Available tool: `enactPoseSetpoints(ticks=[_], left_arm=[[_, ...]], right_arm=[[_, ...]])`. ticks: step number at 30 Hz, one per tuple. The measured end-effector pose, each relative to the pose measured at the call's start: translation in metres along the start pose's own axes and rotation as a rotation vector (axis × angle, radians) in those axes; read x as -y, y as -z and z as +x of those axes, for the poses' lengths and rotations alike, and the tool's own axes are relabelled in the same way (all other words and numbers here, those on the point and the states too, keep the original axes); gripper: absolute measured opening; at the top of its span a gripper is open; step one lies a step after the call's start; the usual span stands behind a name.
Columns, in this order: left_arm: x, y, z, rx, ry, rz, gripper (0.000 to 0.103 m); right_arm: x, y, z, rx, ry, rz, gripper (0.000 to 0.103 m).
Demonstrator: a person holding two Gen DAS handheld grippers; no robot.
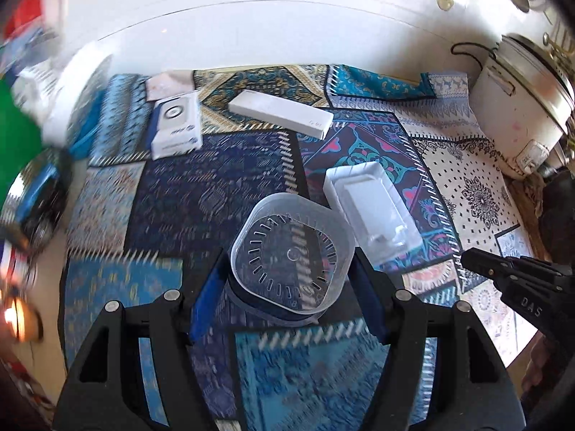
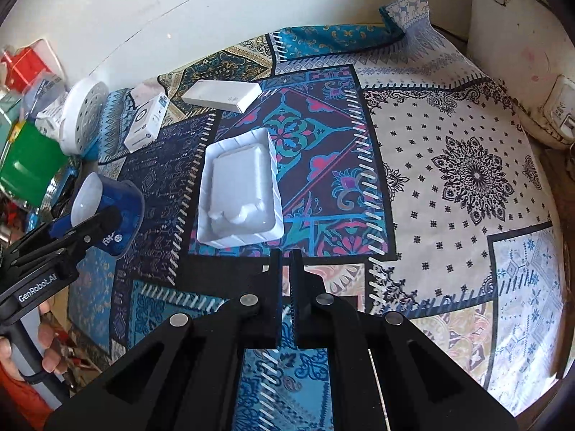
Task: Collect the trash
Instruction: 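Lift the clear tub with the left tool while the right tool lifts the white tray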
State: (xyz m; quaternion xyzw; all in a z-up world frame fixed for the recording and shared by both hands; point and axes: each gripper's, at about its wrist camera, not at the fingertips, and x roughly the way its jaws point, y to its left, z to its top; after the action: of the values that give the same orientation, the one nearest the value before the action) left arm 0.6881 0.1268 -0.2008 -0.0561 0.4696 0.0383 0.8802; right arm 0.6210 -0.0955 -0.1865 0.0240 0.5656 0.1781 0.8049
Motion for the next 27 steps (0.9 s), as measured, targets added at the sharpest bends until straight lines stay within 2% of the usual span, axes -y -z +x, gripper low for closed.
enactPoseSetpoints(ticks=[1, 2, 3, 4, 5, 6, 8, 11, 15, 22, 23, 25, 26, 27], left_arm=[[-0.001, 0.007, -0.007, 0.002, -0.010, -0.024, 0.067], [-0.002, 0.014, -0.014, 0.003, -0.019, -0.051, 0.067], [-0.003, 0.020, -0.019, 0.001, -0.026, -0.070, 0.067], [-0.006, 0.027, -0.025, 0.000, -0.038, -0.090, 0.067], [-0.008, 0.033, -0.030, 0.001, -0.053, -0.103, 0.067], [-0.011, 0.039, -0.035, 0.003, -0.073, -0.117, 0.067], [-0.018, 0.049, -0.043, 0.004, -0.108, -0.141, 0.067], [-0.032, 0.063, -0.052, -0.002, -0.140, -0.182, 0.067], [-0.046, 0.076, -0.057, -0.012, -0.159, -0.221, 0.067], [-0.053, 0.084, -0.056, -0.024, -0.171, -0.262, 0.067], [-0.052, 0.085, -0.056, -0.026, -0.172, -0.263, 0.067], [-0.049, 0.087, -0.055, -0.032, -0.175, -0.263, 0.067], [-0.048, 0.087, -0.054, -0.035, -0.177, -0.263, 0.067], [-0.047, 0.088, -0.054, -0.038, -0.178, -0.266, 0.067]], right_arm=[[-0.001, -0.001, 0.000, -0.011, -0.014, -0.016, 0.007], [-0.003, -0.004, 0.002, -0.025, -0.029, -0.033, 0.016], [-0.006, -0.009, 0.005, -0.038, -0.039, -0.047, 0.037], [-0.008, -0.010, 0.006, -0.038, -0.047, -0.055, 0.049], [-0.012, -0.015, 0.008, -0.024, -0.062, -0.066, 0.070], [-0.016, -0.019, 0.010, -0.009, -0.068, -0.073, 0.080], [-0.023, -0.027, 0.019, -0.003, -0.066, -0.080, 0.088], [-0.032, -0.041, 0.040, -0.021, -0.062, -0.079, 0.089], [-0.044, -0.051, 0.077, -0.092, -0.029, -0.083, 0.089], [-0.051, -0.044, 0.108, -0.155, 0.049, -0.124, 0.089], [-0.053, -0.042, 0.108, -0.142, 0.051, -0.146, 0.090], [-0.054, -0.038, 0.106, -0.133, 0.041, -0.163, 0.086], [-0.053, -0.037, 0.104, -0.120, 0.043, -0.164, 0.078], [-0.053, -0.035, 0.102, -0.114, 0.038, -0.170, 0.074]])
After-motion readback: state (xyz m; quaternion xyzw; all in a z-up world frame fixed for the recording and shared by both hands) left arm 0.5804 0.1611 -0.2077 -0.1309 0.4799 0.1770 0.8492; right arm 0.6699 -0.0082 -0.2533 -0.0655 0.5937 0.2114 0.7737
